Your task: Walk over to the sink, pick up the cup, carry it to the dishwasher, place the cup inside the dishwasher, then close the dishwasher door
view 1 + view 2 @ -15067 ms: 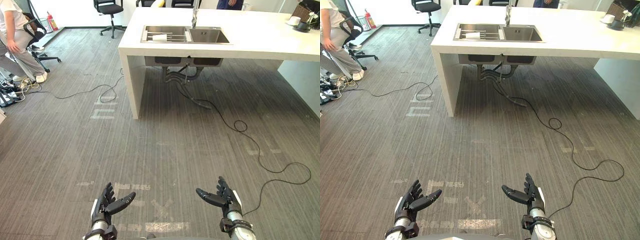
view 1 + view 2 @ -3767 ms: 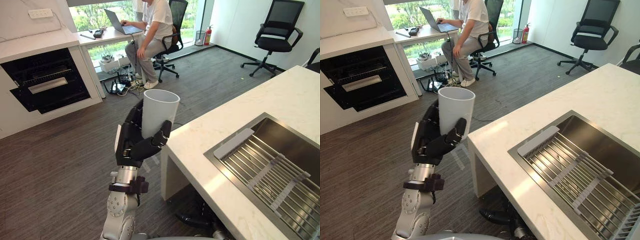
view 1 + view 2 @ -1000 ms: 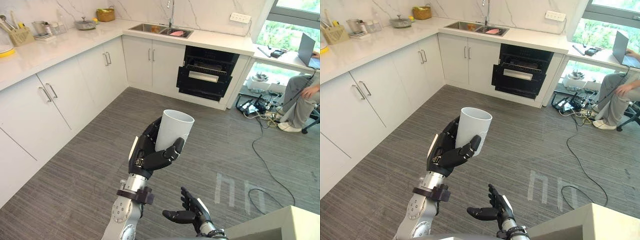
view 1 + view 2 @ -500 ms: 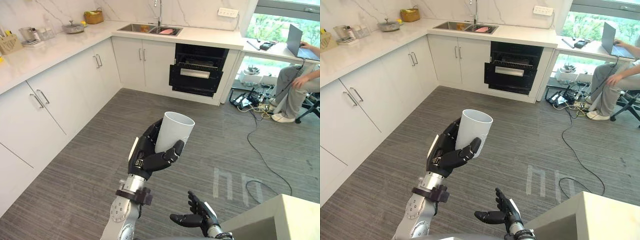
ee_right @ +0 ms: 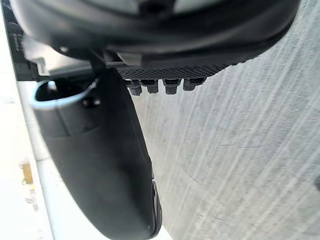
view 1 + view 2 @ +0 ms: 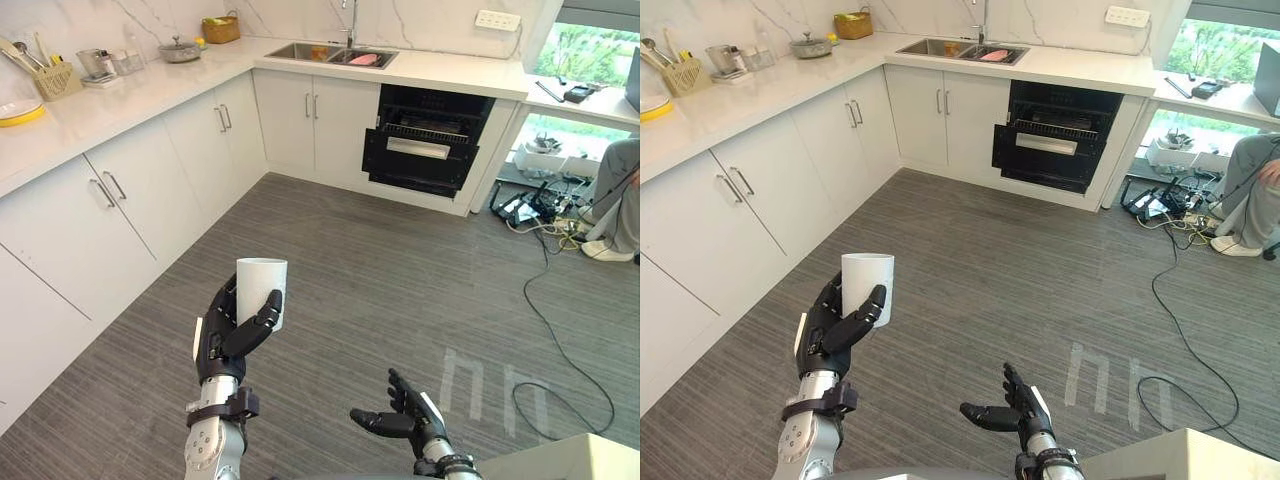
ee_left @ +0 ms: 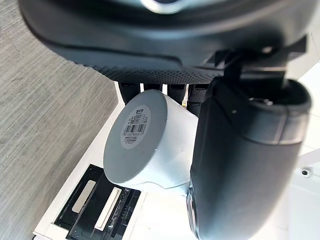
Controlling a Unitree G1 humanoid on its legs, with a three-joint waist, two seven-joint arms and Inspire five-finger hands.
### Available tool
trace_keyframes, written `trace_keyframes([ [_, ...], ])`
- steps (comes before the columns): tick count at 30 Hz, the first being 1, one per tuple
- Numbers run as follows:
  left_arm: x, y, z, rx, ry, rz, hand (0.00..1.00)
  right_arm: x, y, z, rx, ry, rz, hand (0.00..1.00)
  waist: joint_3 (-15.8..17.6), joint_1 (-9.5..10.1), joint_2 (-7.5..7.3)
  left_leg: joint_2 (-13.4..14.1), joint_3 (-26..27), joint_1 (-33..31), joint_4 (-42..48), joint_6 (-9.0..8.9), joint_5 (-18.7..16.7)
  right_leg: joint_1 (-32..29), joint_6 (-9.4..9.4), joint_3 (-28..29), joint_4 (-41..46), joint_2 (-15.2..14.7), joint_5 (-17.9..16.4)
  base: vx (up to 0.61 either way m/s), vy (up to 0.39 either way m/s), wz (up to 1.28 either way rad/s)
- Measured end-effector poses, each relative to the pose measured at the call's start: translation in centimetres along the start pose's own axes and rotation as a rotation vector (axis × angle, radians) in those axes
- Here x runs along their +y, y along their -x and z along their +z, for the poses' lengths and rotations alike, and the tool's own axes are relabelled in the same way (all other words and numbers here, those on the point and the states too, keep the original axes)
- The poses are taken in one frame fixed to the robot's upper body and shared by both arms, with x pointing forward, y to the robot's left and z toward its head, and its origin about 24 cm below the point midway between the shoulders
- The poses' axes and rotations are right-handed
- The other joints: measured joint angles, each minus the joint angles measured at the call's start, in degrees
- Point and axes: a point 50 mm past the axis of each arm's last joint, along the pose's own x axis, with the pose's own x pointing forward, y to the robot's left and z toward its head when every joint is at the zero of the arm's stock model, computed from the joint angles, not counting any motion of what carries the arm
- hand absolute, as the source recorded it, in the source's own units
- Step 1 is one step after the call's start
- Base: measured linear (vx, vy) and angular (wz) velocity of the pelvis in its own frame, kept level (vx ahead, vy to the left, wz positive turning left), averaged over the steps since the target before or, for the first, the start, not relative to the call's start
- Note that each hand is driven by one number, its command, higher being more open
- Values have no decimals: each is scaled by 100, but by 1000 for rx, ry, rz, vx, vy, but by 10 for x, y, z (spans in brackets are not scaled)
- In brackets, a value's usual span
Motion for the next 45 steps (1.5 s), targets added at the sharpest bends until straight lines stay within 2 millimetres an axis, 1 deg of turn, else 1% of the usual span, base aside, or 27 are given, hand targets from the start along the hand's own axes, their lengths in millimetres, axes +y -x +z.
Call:
trace_keyframes([
  [6,-4,0,12,-67,33,2,0,-1,6,3,-26,-11,0,100,40,4,-45,-18,-487,-679,1474,104,-946,-191,117,-45,554,-192,-375,23,51,8],
  [9,-6,0,15,-83,43,-7,0,-5,7,7,-44,-13,-15,100,73,-16,-90,-202,-714,-830,2007,230,-1403,-438,197,-167,1554,-485,-744,87,127,18],
  [11,-8,1,17,-91,48,-19,0,-3,8,8,-52,-20,-16,100,123,-9,-141,-349,-737,-767,2064,353,-1505,-999,94,-330,2893,-813,-693,109,110,22],
  [12,-10,2,18,-97,50,-38,0,-2,11,5,-47,-28,-18,100,203,-27,-233,-452,-816,-612,2060,472,-1557,-1183,-7,-267,3567,-976,-571,162,81,39],
  [14,-10,4,20,-107,46,-53,0,6,16,-3,-25,-57,-9,100,220,-56,-274,-456,-940,-437,2047,534,-1689,-1212,-22,-312,3763,-994,-811,197,36,28],
  [15,-11,3,23,-126,47,-56,0,11,15,-4,-28,-70,3,100,241,-30,-315,-421,-952,-354,2004,509,-1751,-1435,-45,-469,3761,-977,-1003,251,-26,1],
  [17,-13,2,24,-134,46,-72,0,14,14,-1,-41,-73,21,100,253,-54,-304,-333,-976,-254,1862,456,-1797,-2006,-51,-641,3590,-874,-1030,233,-45,9],
  [19,-20,-1,23,-120,29,-132,0,14,15,0,-46,-64,31,100,269,-192,-302,-250,-1217,-73,1716,315,-1885,-2559,98,-591,2928,-663,-751,260,-101,51],
  [20,-23,0,18,-97,24,-159,0,13,17,0,-48,-61,28,100,270,-276,-324,-245,-1331,105,1658,218,-1999,-2678,136,-479,2279,-564,-343,334,-158,57],
  [21,-23,2,15,-86,22,-169,0,11,18,0,-53,-56,26,100,256,-301,-340,-254,-1382,197,1667,158,-2089,-2670,103,-427,1924,-544,-82,424,-221,67],
  [22,-24,5,5,-45,21,-180,0,7,23,-2,-56,-46,20,100,209,-369,-300,-207,-1559,430,1672,87,-2279,-2554,-195,-345,1870,-460,760,512,-251,51],
  [23,-27,12,-7,8,39,-171,0,2,25,1,-66,-23,23,100,115,-357,-78,11,-1581,703,1534,19,-2287,-2470,-187,-489,2138,-283,501,653,-261,41],
  [24,-26,17,-10,23,47,-159,0,1,24,5,-80,-13,33,100,80,-368,22,95,-1636,744,1690,28,-2218,-2437,-249,-542,2335,-224,286,555,-197,8],
  [27,-26,23,-14,40,69,-134,0,3,25,14,-116,4,56,100,118,-341,74,393,-1853,423,3082,30,-1773,-1948,-372,-667,2438,-31,-230,603,-264,3],
  [28,-27,23,-13,35,73,-134,0,4,28,16,-129,9,62,100,158,-306,122,600,-1867,55,4122,-8,-1173,-1598,-439,-693,2279,132,-421,479,-225,-6],
  [29,-26,24,-13,34,73,-131,0,6,30,19,-144,15,72,100,202,-255,115,809,-1855,-401,5200,-72,-779,-1223,-522,-689,2080,272,-591,465,-202,-8],
  [32,-28,25,-11,24,82,-135,0,2,33,18,-141,19,57,100,195,-202,131,906,-1600,-1310,6129,53,-1228,-609,-641,-691,1700,361,-876,365,-97,-10],
  [34,-31,23,-3,-13,89,-151,0,0,34,19,-143,20,52,100,200,-1,113,886,-1056,-2029,5522,191,-1652,-78,-599,-592,1215,345,-925,484,-36,-23],
  [35,-31,22,-1,-23,90,-153,0,0,34,20,-146,24,55,100,209,44,96,858,-924,-2140,5242,205,-1700,52,-566,-560,1122,313,-922,514,48,-30],
  [36,-31,21,3,-42,90,-153,0,0,34,23,-155,32,66,100,218,142,58,760,-666,-2291,4540,190,-1696,295,-451,-522,967,198,-885,658,124,-33],
  [38,-31,20,9,-66,90,-158,0,1,33,26,-168,35,75,100,230,275,11,550,-485,-2417,3352,143,-1492,681,-434,-433,760,-2,-898,1009,323,-67],
  [39,-37,17,27,-134,89,-204,0,2,30,25,-165,33,65,100,81,443,-122,232,-499,-2593,2856,476,-347,1132,-43,130,1124,-483,-1303,1301,582,-81],
  [41,-35,11,25,-109,53,-230,0,11,24,16,-129,-7,73,100,-116,286,-488,-28,-352,-2632,3541,766,-1026,964,-1,349,1895,-879,-1023,1082,528,-18],
  [42,-35,9,25,-105,43,-236,0,14,21,15,-119,-13,80,100,-129,269,-550,-61,-354,-2633,3591,835,-1092,882,5,410,2055,-890,-890,766,387,16],
  [43,-32,4,21,-85,21,-238,0,17,13,15,-110,-22,89,100,-117,270,-642,-201,-378,-2413,3616,823,-1335,692,32,450,2462,-916,-114,590,310,-1],
  [44,-31,4,19,-74,16,-235,0,17,12,15,-109,-25,87,100,-38,245,-644,-253,-358,-2165,3545,821,-1573,658,5,405,2799,-956,239,663,353,-7],
  [45,-30,5,17,-59,11,-234,0,17,10,15,-108,-44,75,100,263,214,-751,-479,-359,-1438,3286,771,-1878,521,-153,255,3832,-1311,1293,453,221,-5],
])
